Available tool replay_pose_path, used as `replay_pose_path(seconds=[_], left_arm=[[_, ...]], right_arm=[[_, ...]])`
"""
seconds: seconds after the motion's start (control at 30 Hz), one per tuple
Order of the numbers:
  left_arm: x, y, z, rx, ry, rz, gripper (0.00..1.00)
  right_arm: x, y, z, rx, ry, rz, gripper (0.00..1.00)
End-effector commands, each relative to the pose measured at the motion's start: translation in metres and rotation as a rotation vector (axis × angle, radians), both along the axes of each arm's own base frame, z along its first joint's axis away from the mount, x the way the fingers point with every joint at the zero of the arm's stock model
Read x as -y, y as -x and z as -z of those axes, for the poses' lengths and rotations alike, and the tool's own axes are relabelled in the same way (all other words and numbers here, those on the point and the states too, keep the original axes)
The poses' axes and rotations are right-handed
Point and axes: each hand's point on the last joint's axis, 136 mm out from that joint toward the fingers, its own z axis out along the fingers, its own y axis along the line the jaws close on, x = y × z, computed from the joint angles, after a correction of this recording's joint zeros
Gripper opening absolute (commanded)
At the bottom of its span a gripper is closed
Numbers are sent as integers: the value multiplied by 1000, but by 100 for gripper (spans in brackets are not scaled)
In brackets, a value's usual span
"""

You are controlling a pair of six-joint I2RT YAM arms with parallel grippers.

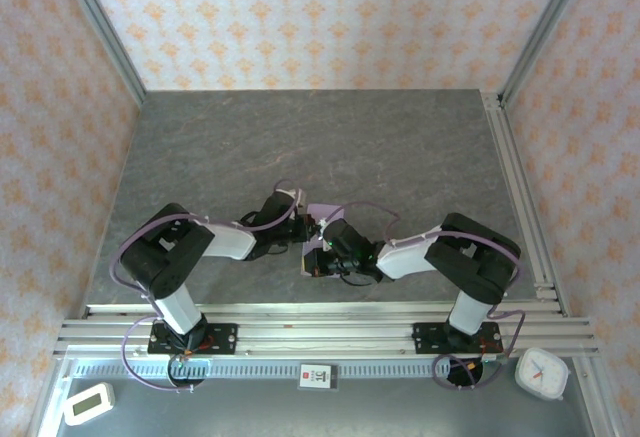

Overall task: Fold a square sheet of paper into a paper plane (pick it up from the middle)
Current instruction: Hold the square sheet of paper at the bottom-center of the table, then first fold a square sheet of paper at the bottom-center of the table.

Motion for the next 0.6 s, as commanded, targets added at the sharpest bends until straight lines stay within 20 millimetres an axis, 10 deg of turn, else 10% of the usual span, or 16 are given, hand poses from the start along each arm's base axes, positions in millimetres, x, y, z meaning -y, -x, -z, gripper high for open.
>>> replay_pose_path(seconds=[0.0,0.57], left_arm=[[-11,-20,1,26,-49,-40,0],[-13,-71,4,47,-73,-62,0]], right_arm=[[52,32,66,-138,249,-9,0],[61,38,75,-158,267,-6,0]])
